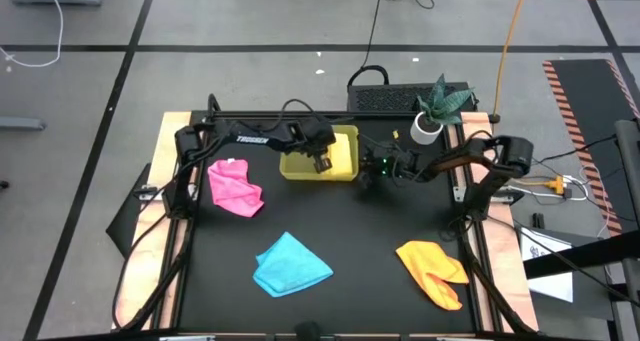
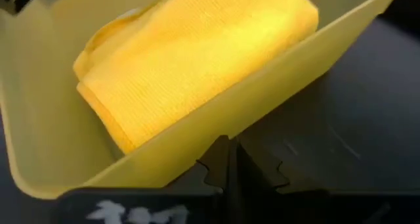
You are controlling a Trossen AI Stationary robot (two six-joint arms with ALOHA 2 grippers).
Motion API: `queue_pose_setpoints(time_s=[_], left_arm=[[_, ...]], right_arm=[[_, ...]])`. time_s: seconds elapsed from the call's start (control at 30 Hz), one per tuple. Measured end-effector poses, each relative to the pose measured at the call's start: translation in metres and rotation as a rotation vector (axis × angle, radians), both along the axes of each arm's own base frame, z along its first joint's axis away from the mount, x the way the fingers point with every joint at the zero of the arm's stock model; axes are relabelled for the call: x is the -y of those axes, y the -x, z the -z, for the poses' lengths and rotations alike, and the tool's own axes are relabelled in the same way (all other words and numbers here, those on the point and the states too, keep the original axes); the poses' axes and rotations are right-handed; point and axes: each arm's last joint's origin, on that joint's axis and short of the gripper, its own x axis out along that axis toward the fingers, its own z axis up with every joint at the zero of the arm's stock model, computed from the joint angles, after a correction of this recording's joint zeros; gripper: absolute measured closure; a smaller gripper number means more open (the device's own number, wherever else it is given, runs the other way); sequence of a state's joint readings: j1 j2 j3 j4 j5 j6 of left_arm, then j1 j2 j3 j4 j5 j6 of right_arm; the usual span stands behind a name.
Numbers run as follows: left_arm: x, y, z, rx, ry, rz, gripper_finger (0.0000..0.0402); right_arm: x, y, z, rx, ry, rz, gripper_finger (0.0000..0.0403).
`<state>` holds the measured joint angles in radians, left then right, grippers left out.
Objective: Fold microfiber towels
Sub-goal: Adjust the yellow microfiber cloth in the yellow bin
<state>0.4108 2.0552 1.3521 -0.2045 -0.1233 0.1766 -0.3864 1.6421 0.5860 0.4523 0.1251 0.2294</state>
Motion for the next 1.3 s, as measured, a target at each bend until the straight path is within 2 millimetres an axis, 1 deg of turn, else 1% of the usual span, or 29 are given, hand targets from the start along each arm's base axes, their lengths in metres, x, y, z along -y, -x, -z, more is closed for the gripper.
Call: queue_pose_setpoints(time_s=[0.17,0.3,0.43,0.5,0.6,0.67,0.8,0.97,1.07,1.23,1.3], left_arm=[[0.002,-0.002,0.000,0.002,-0.013,0.004,0.0399],[0.003,0.000,-0.002,-0.008,-0.005,-0.014,0.0392],[0.008,0.010,-0.017,-0.042,0.016,-0.084,0.0398],[0.011,0.017,-0.025,-0.068,0.045,-0.112,0.0398],[0.013,0.019,-0.032,-0.044,0.114,-0.081,0.0396],[0.013,0.019,-0.030,-0.040,0.138,-0.066,0.0398],[0.006,0.016,-0.015,-0.054,0.127,-0.091,0.0396],[0.001,0.008,-0.001,-0.006,0.127,-0.087,0.0399],[0.001,0.004,-0.001,0.031,0.122,-0.074,0.0394],[0.000,-0.004,-0.007,0.135,0.122,-0.036,0.0399],[0.000,-0.005,-0.009,0.153,0.124,-0.031,0.0395]], right_arm=[[-0.001,0.003,-0.001,-0.019,-0.001,-0.004,0.0380],[-0.004,0.008,-0.006,-0.058,-0.018,-0.003,0.0380],[-0.006,0.014,-0.012,-0.080,-0.030,0.000,0.0380],[-0.006,0.013,-0.014,-0.069,-0.031,0.000,0.0380],[-0.009,0.012,-0.013,-0.072,-0.035,-0.007,0.0380],[-0.009,0.011,-0.013,-0.069,-0.034,-0.011,0.0380],[-0.010,0.010,-0.014,-0.051,-0.030,-0.014,0.0380],[-0.009,0.008,-0.016,-0.022,-0.018,-0.013,0.0380],[-0.009,0.007,-0.017,-0.010,-0.014,-0.014,0.0380],[-0.009,0.007,-0.017,-0.012,-0.013,-0.015,0.0380],[-0.009,0.007,-0.017,-0.014,-0.013,-0.016,0.0380]])
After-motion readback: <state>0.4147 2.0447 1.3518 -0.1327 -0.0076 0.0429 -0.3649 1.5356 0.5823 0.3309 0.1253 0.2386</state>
